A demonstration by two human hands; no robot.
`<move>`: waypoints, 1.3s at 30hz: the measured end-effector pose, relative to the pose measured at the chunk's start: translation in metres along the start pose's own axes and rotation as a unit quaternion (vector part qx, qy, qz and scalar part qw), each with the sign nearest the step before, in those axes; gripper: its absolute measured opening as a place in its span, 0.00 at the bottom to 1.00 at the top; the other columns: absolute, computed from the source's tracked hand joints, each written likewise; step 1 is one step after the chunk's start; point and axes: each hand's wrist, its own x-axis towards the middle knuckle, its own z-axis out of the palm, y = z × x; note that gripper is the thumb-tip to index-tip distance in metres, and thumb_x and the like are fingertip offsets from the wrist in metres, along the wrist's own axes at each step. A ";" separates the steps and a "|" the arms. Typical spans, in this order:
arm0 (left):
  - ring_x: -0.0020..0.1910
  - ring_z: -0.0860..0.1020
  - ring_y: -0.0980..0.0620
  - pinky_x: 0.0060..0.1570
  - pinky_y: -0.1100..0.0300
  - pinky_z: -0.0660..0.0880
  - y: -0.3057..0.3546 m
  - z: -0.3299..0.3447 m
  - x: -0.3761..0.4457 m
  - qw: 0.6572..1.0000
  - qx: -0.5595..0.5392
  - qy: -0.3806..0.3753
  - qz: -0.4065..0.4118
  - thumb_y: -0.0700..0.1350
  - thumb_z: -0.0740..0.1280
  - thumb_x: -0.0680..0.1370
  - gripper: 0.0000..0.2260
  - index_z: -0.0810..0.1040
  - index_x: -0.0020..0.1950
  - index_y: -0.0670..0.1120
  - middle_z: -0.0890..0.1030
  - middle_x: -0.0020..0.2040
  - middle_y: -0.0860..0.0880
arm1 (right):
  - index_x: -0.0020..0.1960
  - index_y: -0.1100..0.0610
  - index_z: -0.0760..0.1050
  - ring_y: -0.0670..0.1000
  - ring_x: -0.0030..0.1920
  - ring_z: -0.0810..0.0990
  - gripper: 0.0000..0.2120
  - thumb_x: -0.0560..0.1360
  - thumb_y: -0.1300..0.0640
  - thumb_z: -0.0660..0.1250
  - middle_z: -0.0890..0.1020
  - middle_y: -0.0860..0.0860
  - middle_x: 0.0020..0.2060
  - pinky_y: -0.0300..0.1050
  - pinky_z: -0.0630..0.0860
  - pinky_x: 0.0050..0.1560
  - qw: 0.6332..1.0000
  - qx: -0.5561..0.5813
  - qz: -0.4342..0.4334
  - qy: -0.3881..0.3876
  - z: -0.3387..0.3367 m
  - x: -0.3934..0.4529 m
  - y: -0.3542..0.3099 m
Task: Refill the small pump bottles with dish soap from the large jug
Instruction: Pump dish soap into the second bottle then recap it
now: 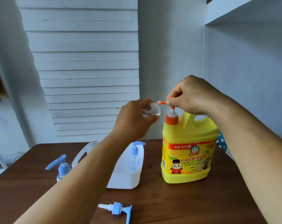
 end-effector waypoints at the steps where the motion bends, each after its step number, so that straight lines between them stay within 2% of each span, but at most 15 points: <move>1: 0.43 0.79 0.51 0.44 0.58 0.74 0.001 -0.001 0.000 1.000 0.001 0.001 0.001 0.48 0.70 0.72 0.10 0.79 0.53 0.49 0.81 0.45 0.51 | 0.44 0.55 0.84 0.44 0.36 0.76 0.06 0.73 0.54 0.70 0.83 0.49 0.40 0.34 0.68 0.30 1.000 0.002 -0.001 0.002 0.001 0.000 0.001; 6: 0.38 0.76 0.53 0.37 0.63 0.71 -0.004 0.002 -0.007 1.000 0.001 -0.015 0.002 0.47 0.70 0.72 0.10 0.79 0.53 0.50 0.81 0.44 0.51 | 0.43 0.57 0.84 0.48 0.39 0.79 0.06 0.73 0.56 0.70 0.85 0.50 0.41 0.33 0.69 0.31 1.000 -0.012 0.004 0.009 0.016 -0.006 0.005; 10: 0.41 0.77 0.53 0.36 0.67 0.69 -0.002 0.003 -0.008 1.000 -0.002 -0.015 -0.003 0.47 0.70 0.73 0.12 0.79 0.55 0.50 0.81 0.46 0.52 | 0.45 0.56 0.84 0.47 0.38 0.78 0.06 0.73 0.56 0.70 0.84 0.50 0.42 0.34 0.68 0.30 1.000 -0.026 0.006 -0.010 0.010 -0.006 0.001; 15: 0.42 0.78 0.52 0.40 0.63 0.71 0.003 -0.003 -0.002 1.000 -0.001 -0.003 0.000 0.47 0.70 0.72 0.13 0.79 0.57 0.49 0.81 0.47 0.52 | 0.44 0.56 0.84 0.48 0.39 0.79 0.06 0.73 0.55 0.70 0.85 0.50 0.42 0.34 0.69 0.31 1.000 -0.020 -0.004 -0.001 -0.001 -0.001 -0.002; 17: 0.40 0.78 0.52 0.39 0.63 0.71 0.002 -0.002 -0.003 1.000 -0.005 -0.002 -0.002 0.47 0.70 0.72 0.12 0.79 0.56 0.49 0.81 0.46 0.52 | 0.43 0.56 0.84 0.47 0.37 0.78 0.06 0.73 0.55 0.69 0.85 0.50 0.41 0.35 0.68 0.30 1.000 -0.010 -0.007 0.006 0.003 -0.002 0.001; 23: 0.32 0.74 0.55 0.35 0.61 0.70 -0.004 0.005 -0.008 1.000 0.002 -0.015 -0.006 0.47 0.70 0.72 0.09 0.80 0.51 0.49 0.82 0.42 0.50 | 0.45 0.54 0.84 0.49 0.43 0.79 0.06 0.73 0.55 0.70 0.84 0.50 0.45 0.36 0.67 0.32 1.000 0.004 0.005 0.004 0.017 -0.005 0.008; 28: 0.39 0.79 0.50 0.39 0.59 0.73 0.003 0.000 -0.005 1.000 -0.002 -0.007 -0.003 0.47 0.70 0.72 0.09 0.80 0.52 0.49 0.82 0.43 0.51 | 0.44 0.55 0.84 0.43 0.33 0.75 0.06 0.73 0.55 0.70 0.84 0.49 0.41 0.36 0.67 0.29 1.000 -0.009 0.007 -0.011 0.002 -0.002 -0.001; 31: 0.41 0.79 0.50 0.39 0.61 0.72 0.007 -0.004 -0.003 1.000 0.010 -0.007 0.005 0.47 0.70 0.72 0.11 0.79 0.54 0.48 0.81 0.45 0.51 | 0.44 0.55 0.84 0.43 0.34 0.74 0.06 0.73 0.55 0.70 0.83 0.50 0.41 0.35 0.68 0.30 1.000 -0.005 0.006 -0.008 -0.001 -0.001 -0.001; 34: 0.41 0.79 0.51 0.38 0.63 0.71 0.006 -0.003 -0.005 1.000 0.013 -0.009 0.008 0.46 0.70 0.73 0.10 0.79 0.53 0.49 0.81 0.44 0.51 | 0.44 0.54 0.84 0.42 0.35 0.75 0.05 0.73 0.55 0.70 0.83 0.49 0.40 0.35 0.67 0.30 1.000 0.015 0.006 0.000 0.006 -0.004 0.005; 37: 0.35 0.76 0.55 0.33 0.66 0.68 0.002 0.001 -0.009 1.000 0.018 -0.015 0.002 0.47 0.70 0.72 0.10 0.80 0.53 0.50 0.81 0.42 0.52 | 0.43 0.54 0.84 0.42 0.33 0.74 0.05 0.72 0.54 0.71 0.83 0.49 0.39 0.36 0.65 0.29 1.000 0.016 0.017 -0.012 0.013 -0.006 0.008; 39: 0.35 0.75 0.53 0.33 0.64 0.68 0.000 0.002 -0.010 1.000 0.018 -0.017 -0.003 0.47 0.70 0.72 0.10 0.80 0.53 0.49 0.81 0.43 0.51 | 0.44 0.54 0.84 0.42 0.33 0.73 0.05 0.72 0.54 0.70 0.83 0.50 0.41 0.36 0.64 0.29 1.000 0.011 0.018 -0.015 0.015 -0.005 0.007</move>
